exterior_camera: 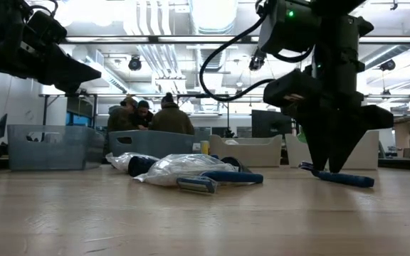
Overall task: Pick & Place Travel size toiletries
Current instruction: Put the right razor into the right black bin
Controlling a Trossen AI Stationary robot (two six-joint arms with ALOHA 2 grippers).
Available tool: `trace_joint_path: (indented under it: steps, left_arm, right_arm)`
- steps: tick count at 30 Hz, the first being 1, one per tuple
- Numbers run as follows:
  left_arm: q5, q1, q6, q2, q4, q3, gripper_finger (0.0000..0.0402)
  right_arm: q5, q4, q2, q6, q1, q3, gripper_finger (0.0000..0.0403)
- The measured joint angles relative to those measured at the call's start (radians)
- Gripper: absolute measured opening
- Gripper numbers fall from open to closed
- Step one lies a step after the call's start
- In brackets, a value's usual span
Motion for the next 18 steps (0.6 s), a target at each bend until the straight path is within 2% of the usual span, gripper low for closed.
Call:
trace_joint_path:
  steps: [6, 18]
  left_arm:
    - [0.0, 0.0, 0.0, 0.0, 0.0, 0.0, 0.0023]
    - [0.0, 0.0, 0.0, 0.0, 0.0, 0.0, 0.0023]
  right_arm:
    - [0.0, 0.01, 0.038, -0.042, 0.0, 0.003, 0.0117]
    - [0.003, 0.015, 0.058, -0.149, 0.0, 0.003, 0.0035]
